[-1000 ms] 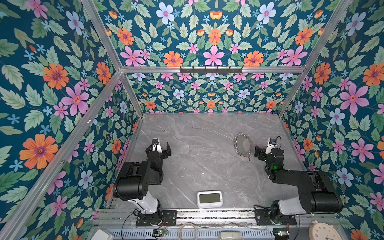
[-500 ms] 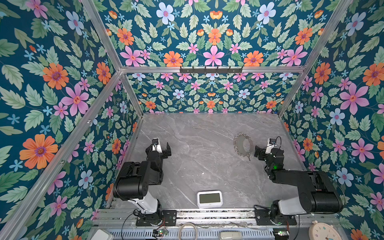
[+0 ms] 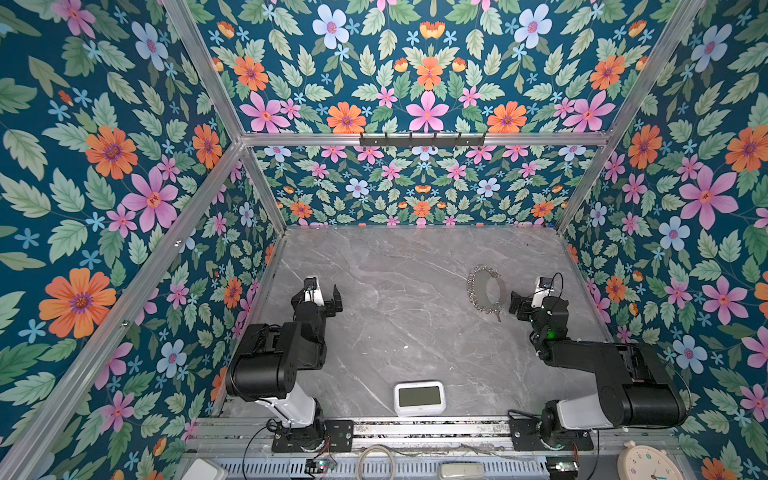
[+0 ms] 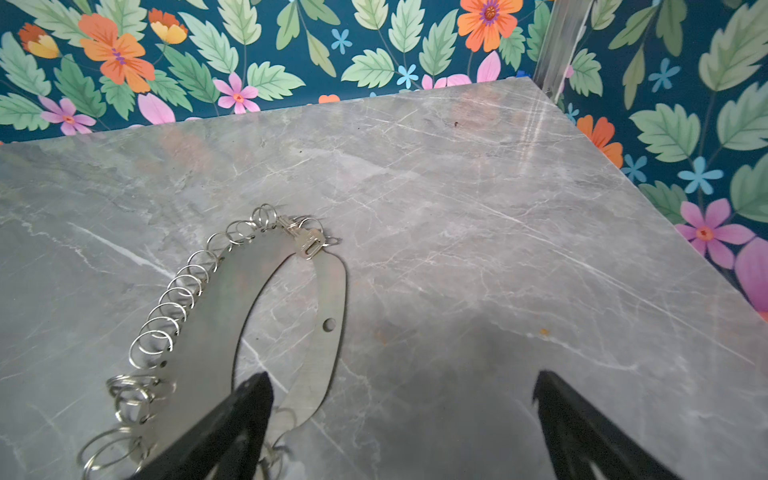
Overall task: Remove the keys from the keyring
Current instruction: 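Move the right gripper over the silver key-ring plate while the left arm rises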
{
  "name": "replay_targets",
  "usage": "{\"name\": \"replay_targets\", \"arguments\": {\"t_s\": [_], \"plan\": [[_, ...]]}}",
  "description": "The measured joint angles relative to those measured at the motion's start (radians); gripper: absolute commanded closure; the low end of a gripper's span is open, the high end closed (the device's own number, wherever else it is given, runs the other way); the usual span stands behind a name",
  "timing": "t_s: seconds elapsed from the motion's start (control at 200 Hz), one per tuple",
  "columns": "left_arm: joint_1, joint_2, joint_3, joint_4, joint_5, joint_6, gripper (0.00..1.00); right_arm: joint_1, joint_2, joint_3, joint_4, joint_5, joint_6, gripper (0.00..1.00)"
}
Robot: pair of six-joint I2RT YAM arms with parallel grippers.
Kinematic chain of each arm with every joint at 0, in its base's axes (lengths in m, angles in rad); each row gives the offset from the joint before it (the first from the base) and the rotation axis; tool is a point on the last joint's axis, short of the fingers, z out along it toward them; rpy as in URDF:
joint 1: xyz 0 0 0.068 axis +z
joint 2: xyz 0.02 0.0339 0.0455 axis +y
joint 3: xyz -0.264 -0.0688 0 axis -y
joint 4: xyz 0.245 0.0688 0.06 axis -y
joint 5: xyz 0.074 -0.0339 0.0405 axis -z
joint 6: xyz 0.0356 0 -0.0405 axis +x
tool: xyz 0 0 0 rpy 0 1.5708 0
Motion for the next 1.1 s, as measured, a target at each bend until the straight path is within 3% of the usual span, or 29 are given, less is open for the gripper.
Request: {"name": "replay_targets", "arguments": {"t_s": [0.17, 0.355, 0.49, 0.515, 0.545, 0.64, 0.745, 0.945, 1.1], "plan": [[0.0, -0.149, 0.115, -0.199, -0.067, -0.024, 0.0, 0.002, -0.106, 0.121, -0.194, 0.086, 0.052, 0.01], [0.0, -0.235, 0.22, -0.394, -0.064, -0.106, 0.0, 0.021, -0.153, 0.264, -0.472, 0.19, 0.164, 0.01], [0.001, -0.262, 0.223, -0.395, 0.021, -0.225, 0.0, 0.022, -0.175, 0.371, -0.699, 0.269, 0.406, 0.01], [0.001, -0.266, 0.222, -0.391, 0.038, -0.252, 0.0, 0.014, -0.177, 0.393, -0.747, 0.27, 0.461, 0.08], [0.002, -0.277, 0.222, -0.387, 0.057, -0.299, 0.0, -0.008, -0.181, 0.409, -0.781, 0.246, 0.512, 0.13], [0.009, -0.321, 0.231, -0.415, 0.052, -0.49, 0.0, -0.066, -0.185, 0.405, -0.819, 0.15, 0.62, 0.1], [0.056, -0.332, 0.271, -0.505, 0.051, -0.705, 0.0, -0.07, -0.193, 0.398, -0.871, 0.018, 0.677, 0.12], [0.069, -0.289, 0.252, -0.491, 0.247, -0.885, 0.06, -0.065, -0.095, 0.512, -1.018, -0.19, 0.699, 0.26], [0.056, -0.244, 0.309, -0.548, 0.371, -0.921, 0.22, -0.039, -0.041, 0.536, -1.14, -0.283, 0.677, 0.32]]}}
